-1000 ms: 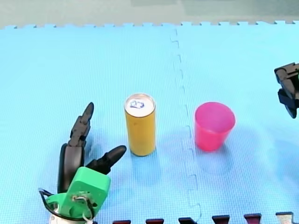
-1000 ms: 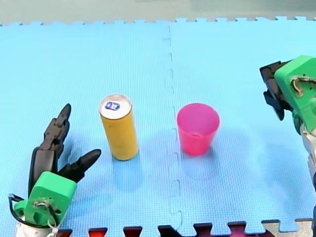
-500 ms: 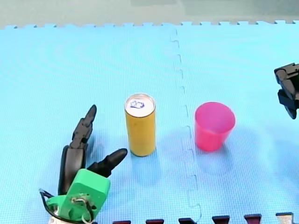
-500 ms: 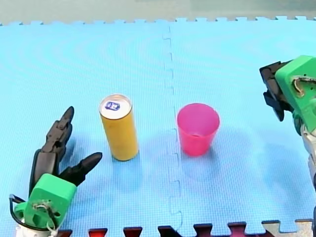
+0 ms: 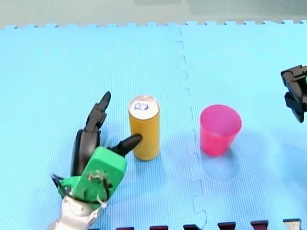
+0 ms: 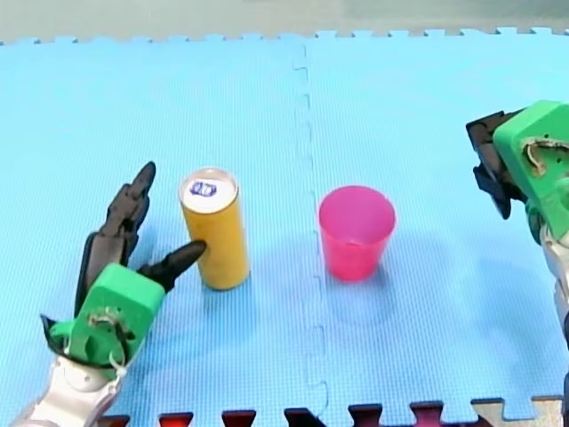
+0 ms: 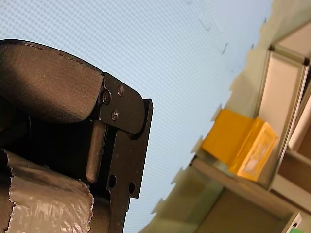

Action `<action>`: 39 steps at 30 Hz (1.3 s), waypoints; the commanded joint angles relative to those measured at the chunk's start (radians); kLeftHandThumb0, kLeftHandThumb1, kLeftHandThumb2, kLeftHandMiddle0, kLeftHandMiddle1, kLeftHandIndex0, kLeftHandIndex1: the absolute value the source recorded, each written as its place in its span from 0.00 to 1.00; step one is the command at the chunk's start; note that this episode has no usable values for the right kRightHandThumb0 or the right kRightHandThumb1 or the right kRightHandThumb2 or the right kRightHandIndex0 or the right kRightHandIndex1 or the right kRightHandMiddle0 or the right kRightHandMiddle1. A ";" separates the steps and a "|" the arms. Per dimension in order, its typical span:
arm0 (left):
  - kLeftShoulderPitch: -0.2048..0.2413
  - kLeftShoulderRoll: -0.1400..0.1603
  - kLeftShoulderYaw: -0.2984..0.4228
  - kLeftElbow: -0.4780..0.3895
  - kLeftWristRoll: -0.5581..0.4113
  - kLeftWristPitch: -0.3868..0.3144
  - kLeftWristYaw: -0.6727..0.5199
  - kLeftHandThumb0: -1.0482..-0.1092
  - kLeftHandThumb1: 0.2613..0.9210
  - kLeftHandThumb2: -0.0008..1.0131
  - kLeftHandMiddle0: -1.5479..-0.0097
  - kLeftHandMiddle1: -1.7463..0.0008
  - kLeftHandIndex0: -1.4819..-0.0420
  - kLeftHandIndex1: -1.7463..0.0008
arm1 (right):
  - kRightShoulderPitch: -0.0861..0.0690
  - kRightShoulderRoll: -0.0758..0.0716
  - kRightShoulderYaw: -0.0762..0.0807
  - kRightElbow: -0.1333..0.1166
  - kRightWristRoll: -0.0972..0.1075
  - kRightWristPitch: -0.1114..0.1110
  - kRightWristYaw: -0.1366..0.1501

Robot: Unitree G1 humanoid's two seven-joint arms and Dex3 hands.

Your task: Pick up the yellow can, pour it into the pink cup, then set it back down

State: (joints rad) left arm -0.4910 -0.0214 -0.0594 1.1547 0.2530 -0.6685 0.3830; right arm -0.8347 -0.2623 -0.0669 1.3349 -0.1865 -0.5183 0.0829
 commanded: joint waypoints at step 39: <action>0.055 0.054 0.004 -0.079 -0.162 -0.091 -0.526 0.03 0.81 0.01 0.81 1.00 0.83 1.00 | 0.003 -0.007 -0.004 0.001 0.001 -0.011 0.007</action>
State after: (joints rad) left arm -0.4460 0.0009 -0.0705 1.0754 0.1212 -0.7272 -0.0840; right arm -0.8342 -0.2615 -0.0675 1.3355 -0.1885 -0.5268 0.0877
